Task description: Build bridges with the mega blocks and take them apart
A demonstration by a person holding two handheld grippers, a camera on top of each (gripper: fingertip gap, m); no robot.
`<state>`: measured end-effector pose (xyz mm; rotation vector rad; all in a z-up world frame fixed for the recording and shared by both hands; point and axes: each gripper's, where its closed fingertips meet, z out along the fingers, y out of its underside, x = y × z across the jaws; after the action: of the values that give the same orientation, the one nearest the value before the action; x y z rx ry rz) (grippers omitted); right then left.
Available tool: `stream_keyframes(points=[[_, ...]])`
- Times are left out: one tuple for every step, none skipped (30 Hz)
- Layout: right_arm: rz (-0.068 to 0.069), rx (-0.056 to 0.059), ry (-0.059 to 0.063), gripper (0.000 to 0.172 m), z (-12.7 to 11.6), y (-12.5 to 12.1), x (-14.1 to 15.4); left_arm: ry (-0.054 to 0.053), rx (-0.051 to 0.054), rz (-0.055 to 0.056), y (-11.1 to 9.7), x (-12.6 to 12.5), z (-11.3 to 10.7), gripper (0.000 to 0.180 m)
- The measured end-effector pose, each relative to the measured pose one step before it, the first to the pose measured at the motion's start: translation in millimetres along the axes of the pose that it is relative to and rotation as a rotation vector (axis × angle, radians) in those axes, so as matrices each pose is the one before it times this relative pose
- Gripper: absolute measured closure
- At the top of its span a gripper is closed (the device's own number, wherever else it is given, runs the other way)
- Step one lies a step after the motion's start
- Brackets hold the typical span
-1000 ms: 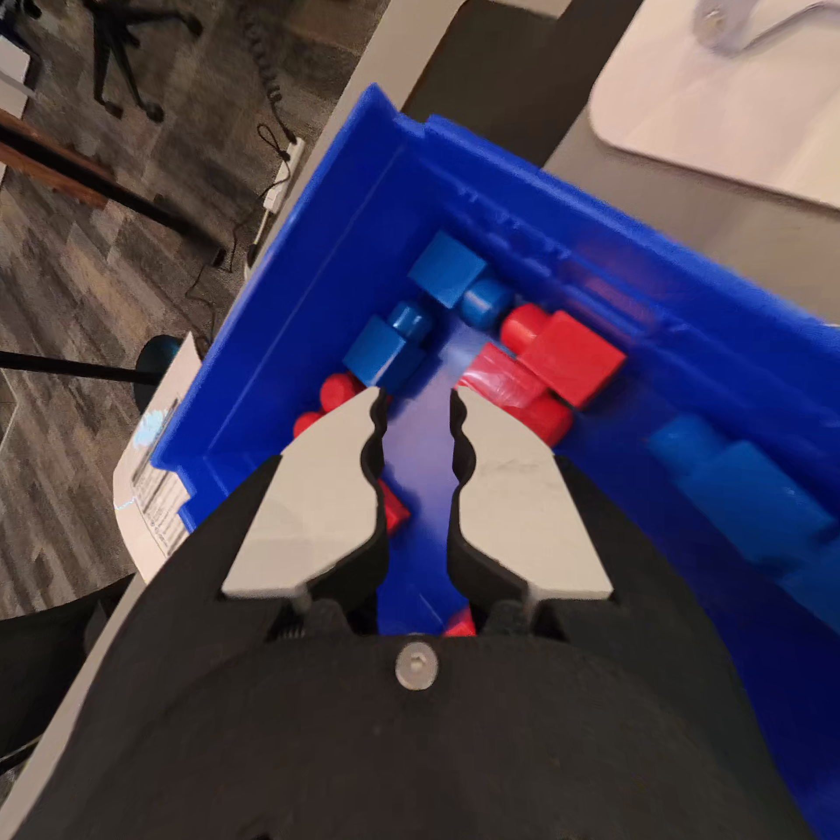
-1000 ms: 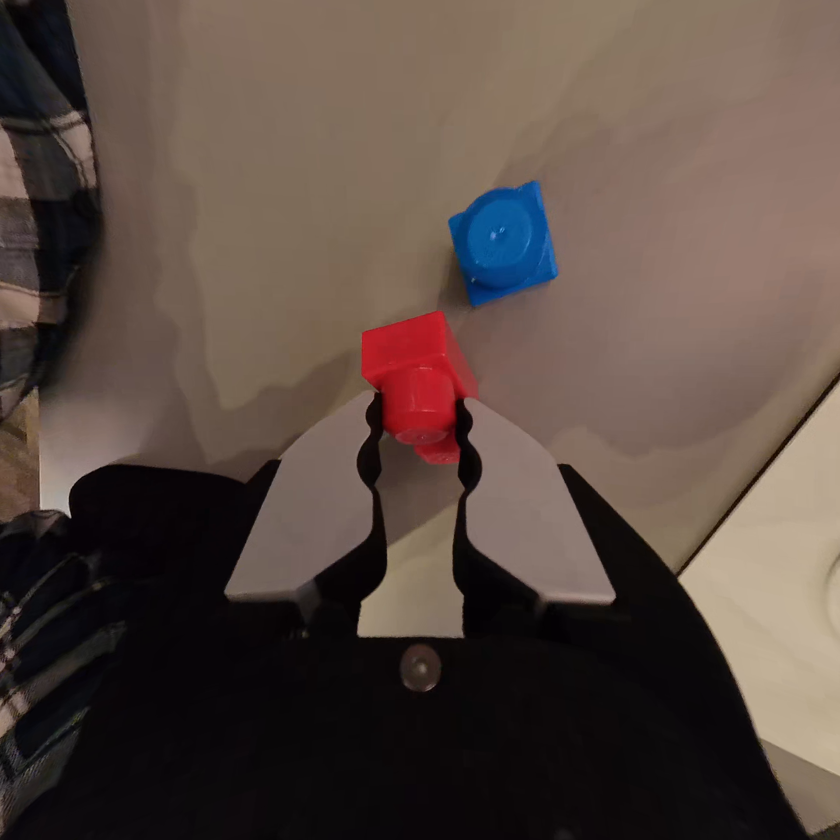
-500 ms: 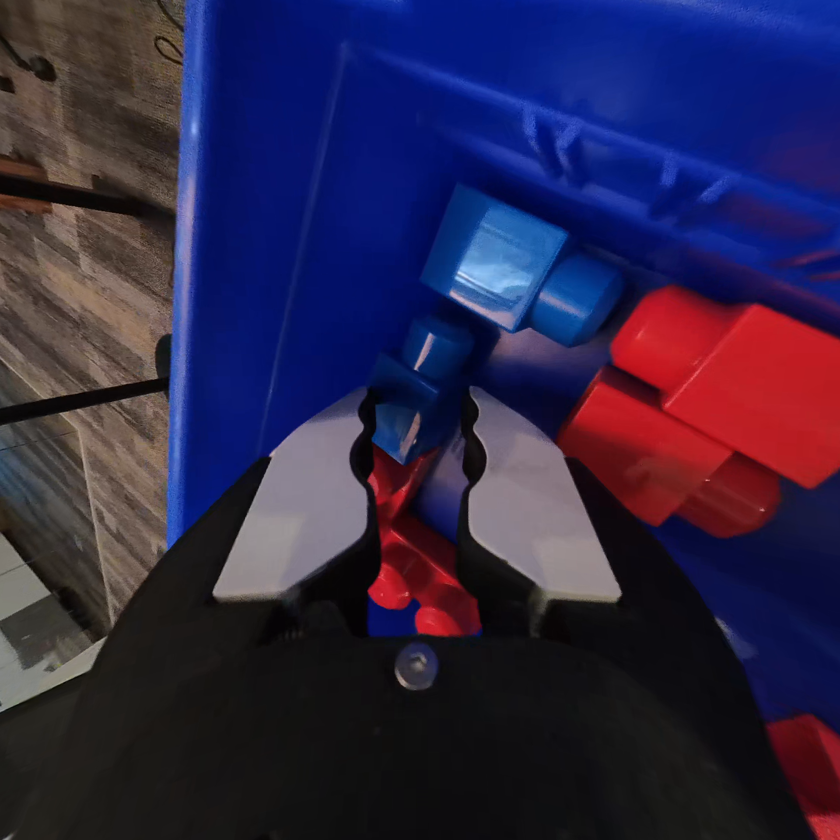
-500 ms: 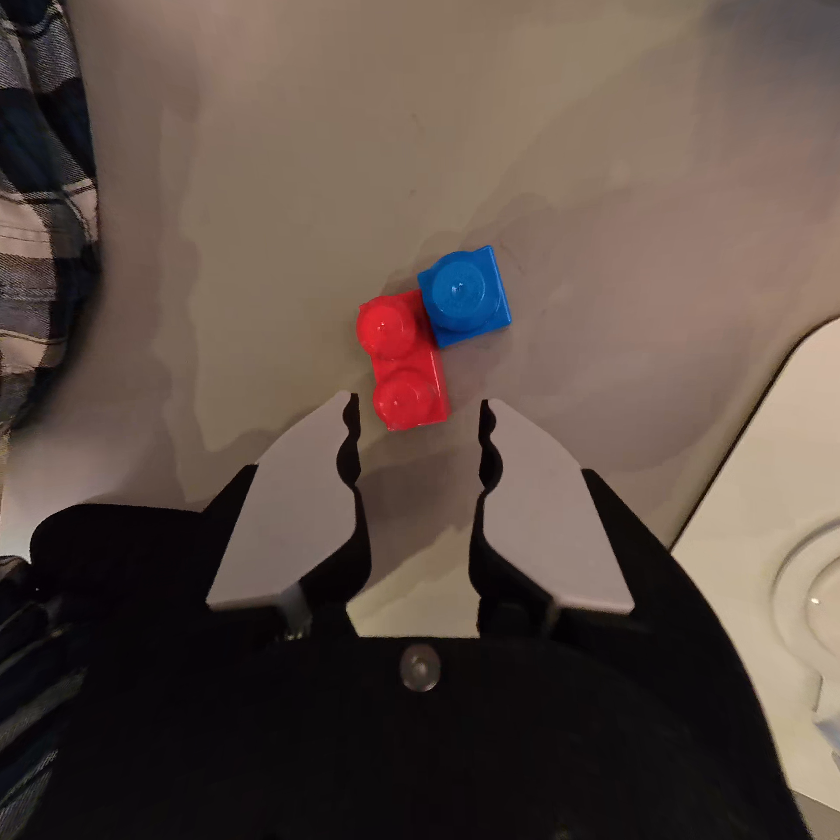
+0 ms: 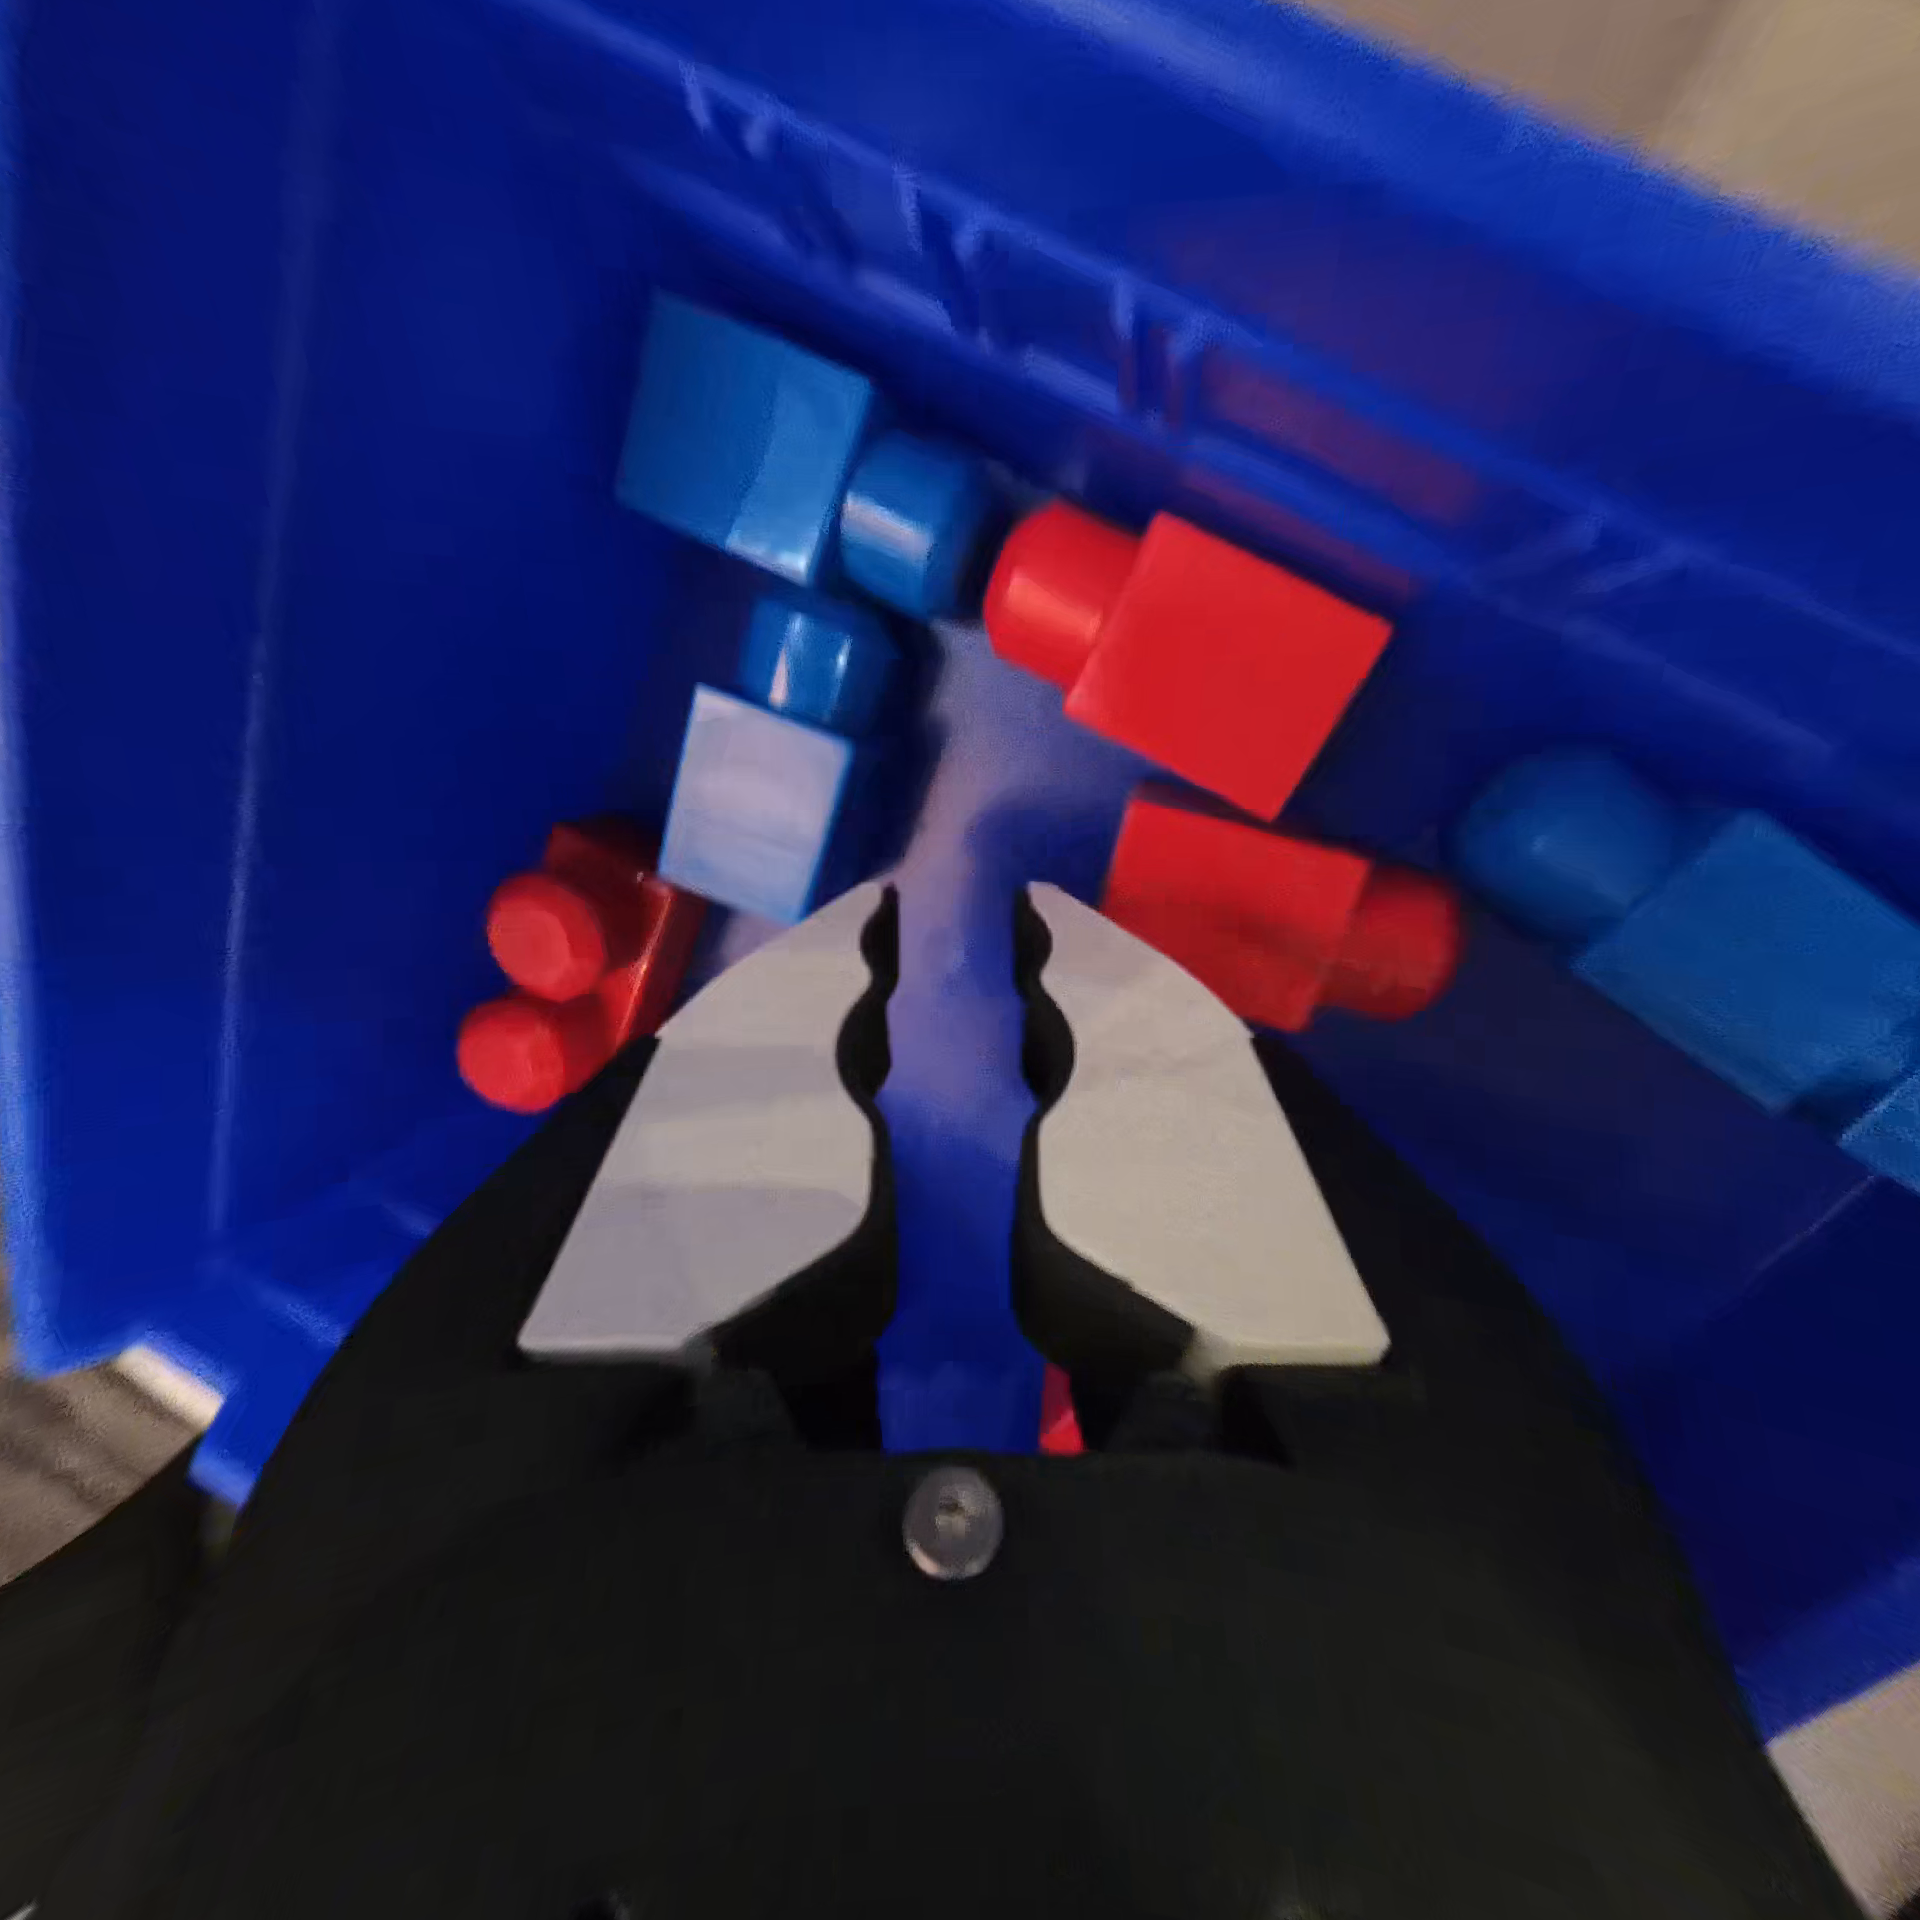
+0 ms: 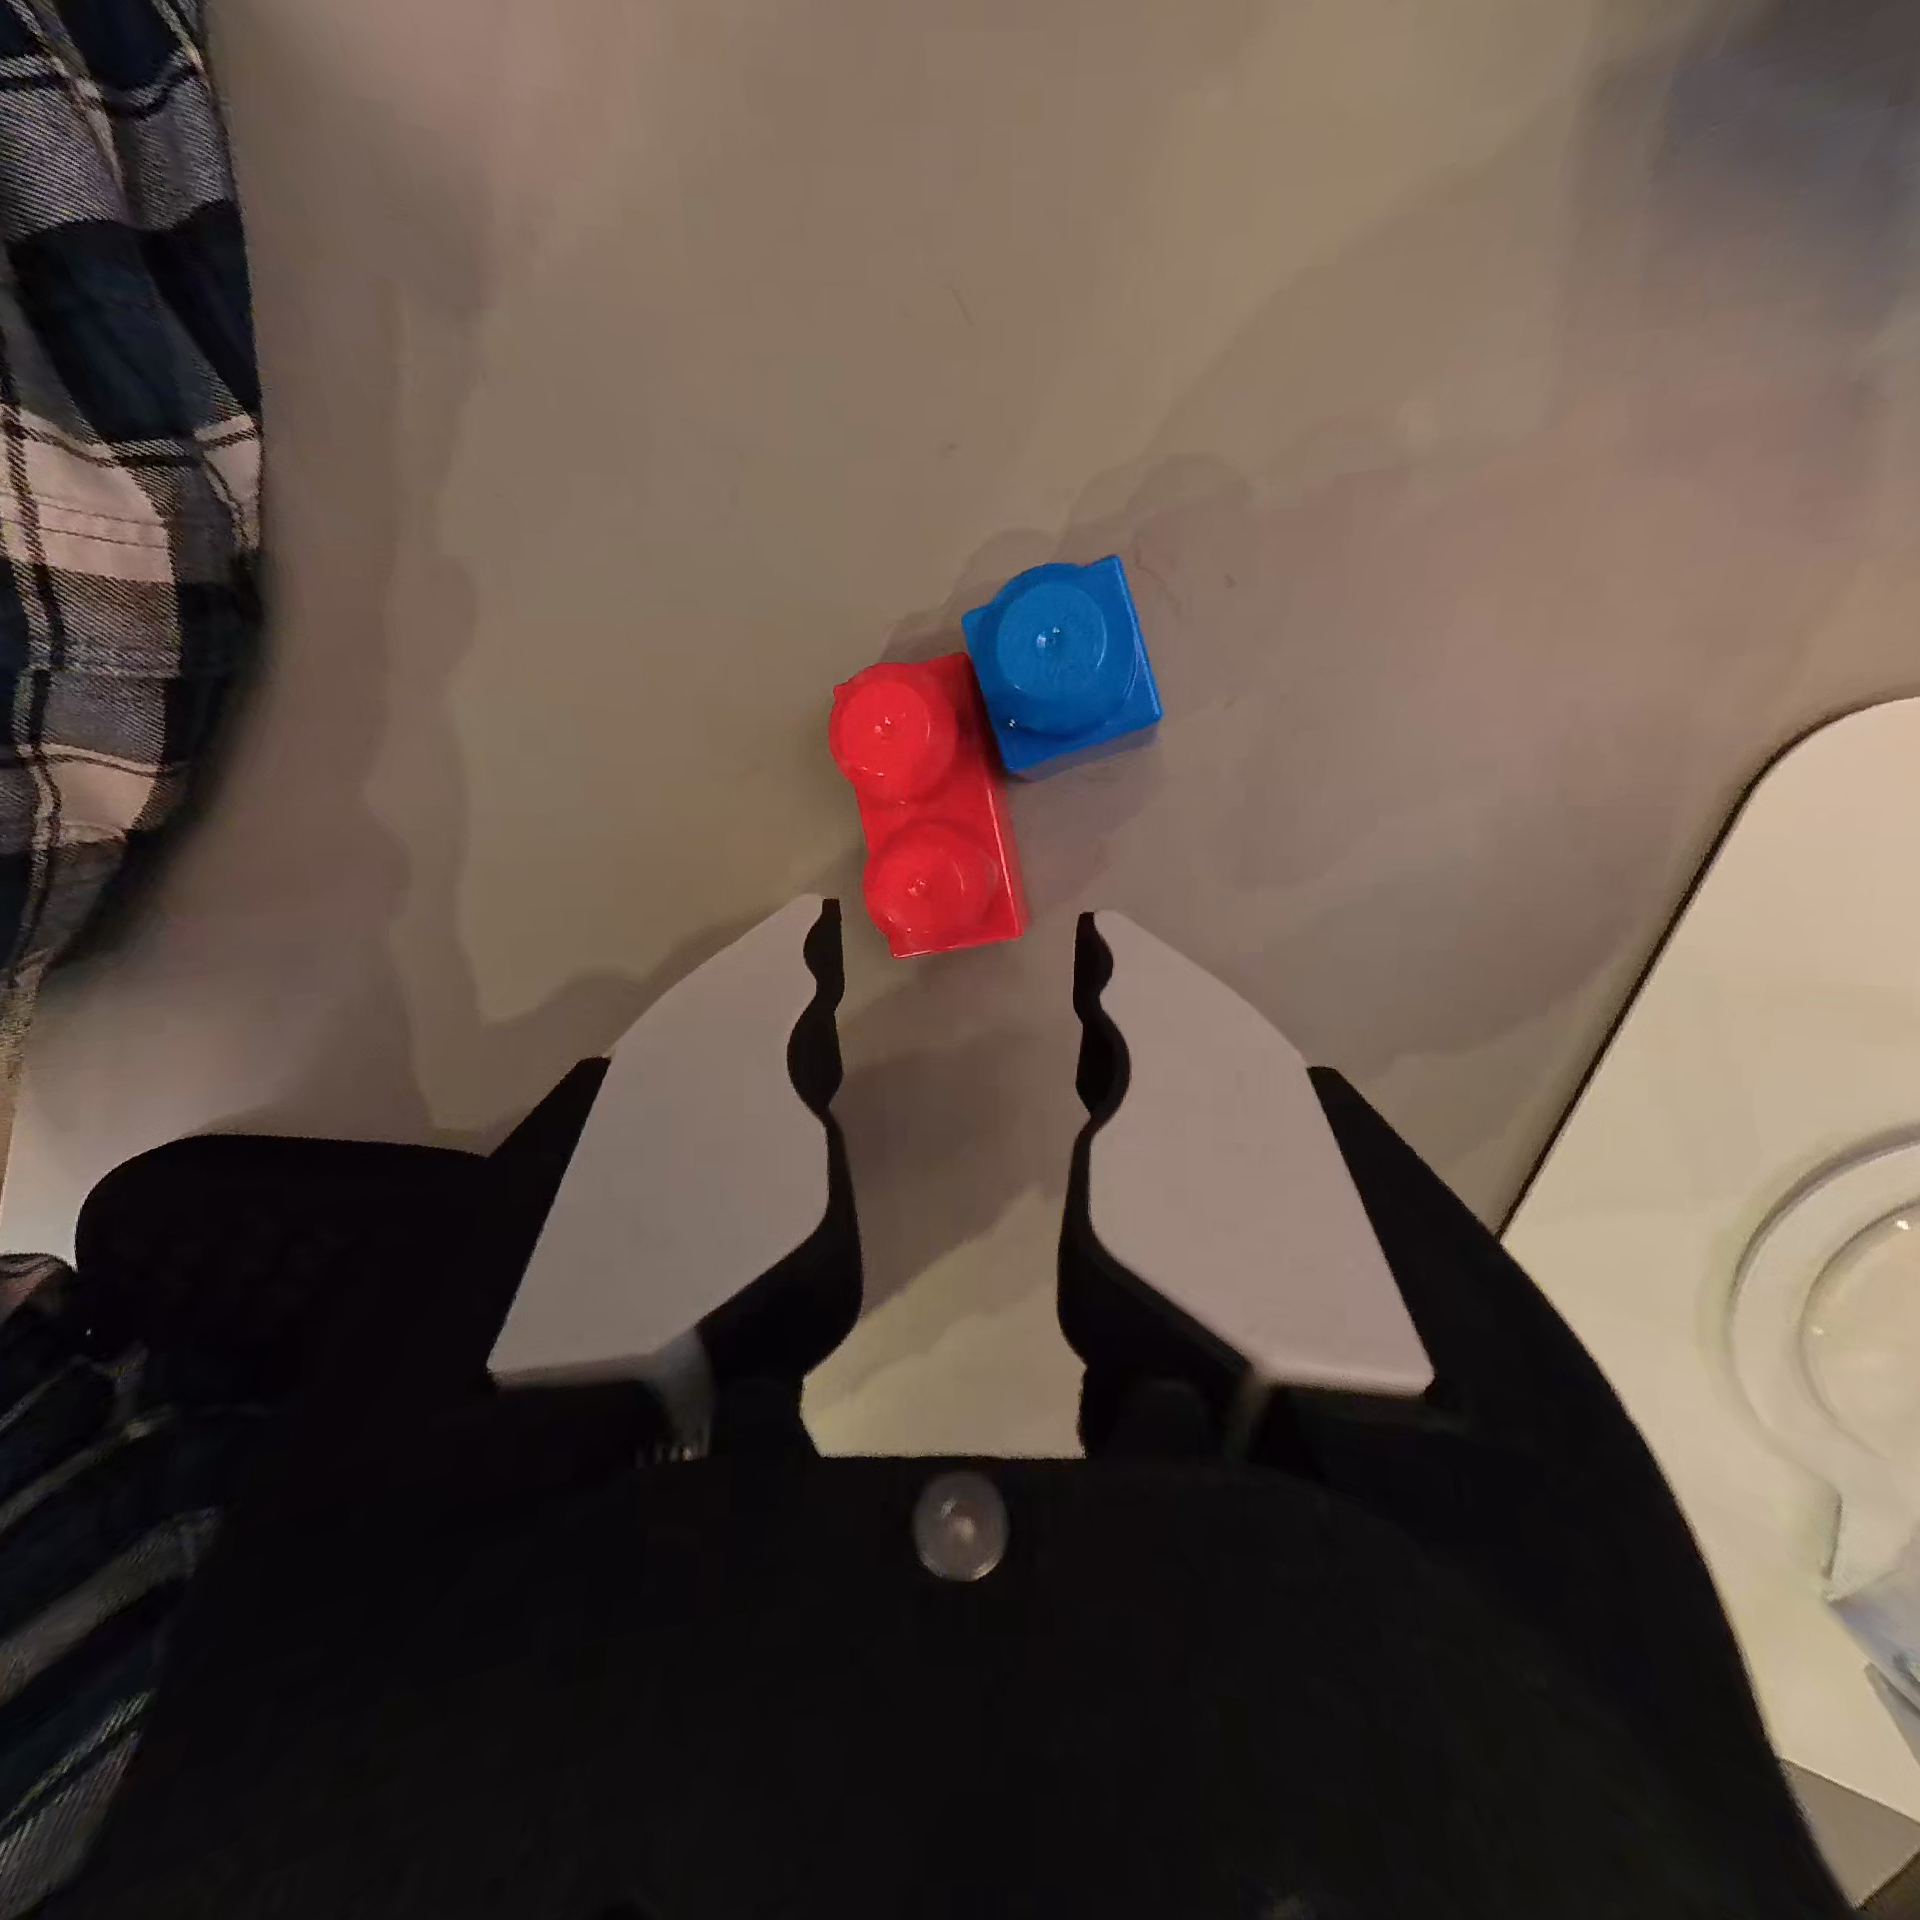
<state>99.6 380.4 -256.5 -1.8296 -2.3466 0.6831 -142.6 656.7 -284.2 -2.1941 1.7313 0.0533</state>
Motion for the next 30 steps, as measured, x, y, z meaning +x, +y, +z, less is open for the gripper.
stream_keyframes(points=[[0.0, 0.005, 0.0009, 0.129, -0.88, -0.82, -0.01, -0.0327, 0.0002, 0.024, 2.74, 0.03, -3.62, 0.157], [0.0, 0.001, -0.0009, 0.13, -0.35, -0.35, -0.31, -0.0243, 0.0216, -0.0045, -2.01, -1.64, -3.28, 0.151], [-0.0019, -0.0025, -0.0017, 0.13, 0.46, -0.06, -0.67, -0.0307, 0.0123, -0.011, -1.82, -4.94, -1.83, 0.145], [-0.004, -0.0043, 0.0, 0.13, 0.85, -0.08, -0.62, -0.0597, -0.0073, 0.0047, 0.12, -10.37, -0.04, 0.137], [-0.0034, -0.0032, 0.0007, 0.13, 0.87, -0.42, -0.44, -0.051, -0.0074, 0.0224, -0.14, -9.27, 1.81, 0.133], [-0.0018, -0.0014, -0.0012, 0.13, 0.82, -0.65, -0.53, -0.0251, -0.0007, 0.0208, -1.43, -5.34, 3.6, 0.131], [-0.0026, -0.0015, -0.0023, 0.13, 0.68, -0.51, -0.79, -0.0195, -0.0029, 0.0133, -1.69, -4.71, 4.94, 0.131], [-0.0042, -0.0022, -0.0023, 0.13, 0.56, 0.0, -0.68, -0.0131, -0.0079, 0.0141, -1.18, -3.74, 6.35, 0.131], [-0.0029, -0.0017, -0.0016, 0.13, 0.35, 0.3, -0.29, 0.0114, -0.0154, 0.0199, -0.01, -0.09, 7.64, 0.128], [-0.0013, 0.0011, 0.0001, 0.13, 0.04, 0.18, 0.13, 0.0248, -0.0226, 0.0192, 1.6, 1.96, 7.92, 0.128], [0.0004, 0.0038, -0.0005, 0.131, -0.4, 0.01, 0.44, 0.0303, -0.0147, 0.012, 0.69, 2.98, 7.56, 0.127], [0.0015, 0.004, -0.0015, 0.131, -0.48, 0.17, 0.27, 0.0352, 0.0021, 0.0046, -1.85, 3.58, 5.42, 0.134], [0.0005, 0.0032, 0.0016, 0.131, -0.73, 0.51, 0.63, 0.0096, 0.0247, -0.0005, -4.4, -0.83, 1.43, 0.136], [0.0006, 0.0035, 0.0021, 0.131, -0.86, 0.53, 0.74, 0.0146, 0.0027, -0.0082, -1.14, -0.64, 1.15, 0.137], [0.002, 0.0039, 0.0008, 0.131, -0.84, 0.64, 0.65, 0.008, -0.0032, -0.0205, -0.11, -1.3, 0.71, 0.137], [0.0019, 0.0038, 0.0026, 0.132, -0.85, 0.65, 0.89, 0.0021, -0.0003, -0.0142, -0.04, -0.25, -0.04, 0.138], [0.0008, 0.0038, 0.0021, 0.132, -0.78, 0.89, 0.56, -0.001, 0.005, -0.0088, 0.37, 0.57, -0.65, 0.138], [0.0016, 0.0032, 0.0021, 0.133, -0.95, 0.88, 0.7, 0.0011, 0.0056, -0.0132, 0.86, 1.47, -1.43, 0.139], [0.0025, 0.0047, 0.0085, 0.134, -1.45, 0.18, 1.71, -0.002, 0.0016, -0.0221, 2.23, 1.34, -2.43, 0.14], [0.0027, 0.0093, 0.0091, 0.135, -2.08, -0.74, 1.67, -0.0065, 0.0038, -0.0248, 2.39, 1.28, -4.96, 0.14], [0.0018, 0.0154, 0.0086, 0.135, -2.53, -1.71, 1.36, -0.0219, 0.0256, -0.0256, 0.04, -0.23, -8.6, 0.14], [0.003, 0.02, 0.0103, 0.135, -3.16, -2.53, 1.6, -0.0212, 0.0376, -0.0358, -1.88, 0.15, -11.54, 0.14], [0.0042, 0.0233, 0.0165, 0.135, -3.55, -3.28, 2.56, -0.0294, 0.0338, -0.0382, -1.91, -0.56, -13.66, 0.141], [0.0049, 0.028, 0.0233, 0.135, -4.0, -4.19, 3.83, -0.0332, 0.0351, -0.0236, -2.28, 0.23, -15.39, 0.141], [0.0107, 0.0321, 0.0239, 0.135, -4.37, -5.03, 4.11, -0.0291, 0.035, -0.02, -2.94, 2.06, -17.11, 0.141], [0.0141, 0.0371, 0.0225, 0.135, -4.67, -6.16, 4.05, -0.0209, 0.0368, -0.0205, -4.42, 4.62, -18.41, 0.141], [0.0113, 0.0435, 0.0243, 0.134, -5.15, -7.66, 3.83, -0.0327, 0.0325, -0.0117, -4.84, 5.06, -19.74, 0.141], [0.0117, 0.0494, 0.021, 0.134, -5.21, -8.95, 3.05, -0.0317, 0.0323, -0.0096, -6.03, 6.91, -20.26, 0.141], [0.0141, 0.0536, 0.0136, 0.134, -5.04, -9.78, 2.11, -0.0178, 0.0362, -0.0059, -7.92, 10.65, -19.78, 0.141], [0.0117, 0.057, 0.0141, 0.134, -4.68, -10.45, 1.8, -0.0229, 0.0231, 0.0064, -7.08, 11.63, -18.89, 0.141]])
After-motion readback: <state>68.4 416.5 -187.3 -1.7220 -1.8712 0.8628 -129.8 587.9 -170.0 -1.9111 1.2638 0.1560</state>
